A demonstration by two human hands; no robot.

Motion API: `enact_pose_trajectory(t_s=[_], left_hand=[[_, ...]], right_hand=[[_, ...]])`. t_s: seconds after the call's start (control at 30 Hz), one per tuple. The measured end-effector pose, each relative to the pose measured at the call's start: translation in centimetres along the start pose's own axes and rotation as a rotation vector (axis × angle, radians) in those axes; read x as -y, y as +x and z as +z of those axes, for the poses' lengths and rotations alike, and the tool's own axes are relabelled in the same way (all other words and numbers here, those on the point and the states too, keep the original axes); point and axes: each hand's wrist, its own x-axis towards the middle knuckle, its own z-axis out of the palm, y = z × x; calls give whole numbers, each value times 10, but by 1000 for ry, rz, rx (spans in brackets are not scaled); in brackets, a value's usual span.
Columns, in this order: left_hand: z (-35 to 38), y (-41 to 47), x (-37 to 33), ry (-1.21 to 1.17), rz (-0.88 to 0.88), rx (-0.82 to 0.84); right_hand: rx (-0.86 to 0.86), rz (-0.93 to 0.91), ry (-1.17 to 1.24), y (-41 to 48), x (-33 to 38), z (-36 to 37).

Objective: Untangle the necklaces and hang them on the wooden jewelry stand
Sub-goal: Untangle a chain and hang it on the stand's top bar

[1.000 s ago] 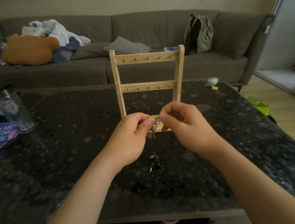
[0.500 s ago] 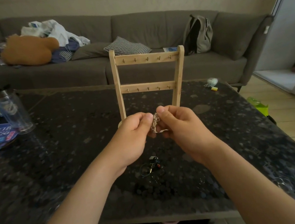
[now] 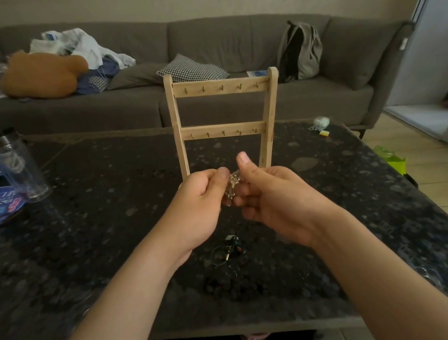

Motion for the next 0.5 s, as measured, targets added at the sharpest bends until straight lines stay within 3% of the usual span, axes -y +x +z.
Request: enact_pose_trajectory(t_s=[0.1, 0.3, 0.5], left_hand=[[-1, 1, 2, -13, -30, -28], [2, 3, 2, -78, -65, -80], [3, 3, 0, -127, -96, -86]], right_hand=[[-21, -15, 0, -2, 0, -4], [-228, -122, 66, -4, 2, -1], [-200, -169, 33, -9, 3, 1]])
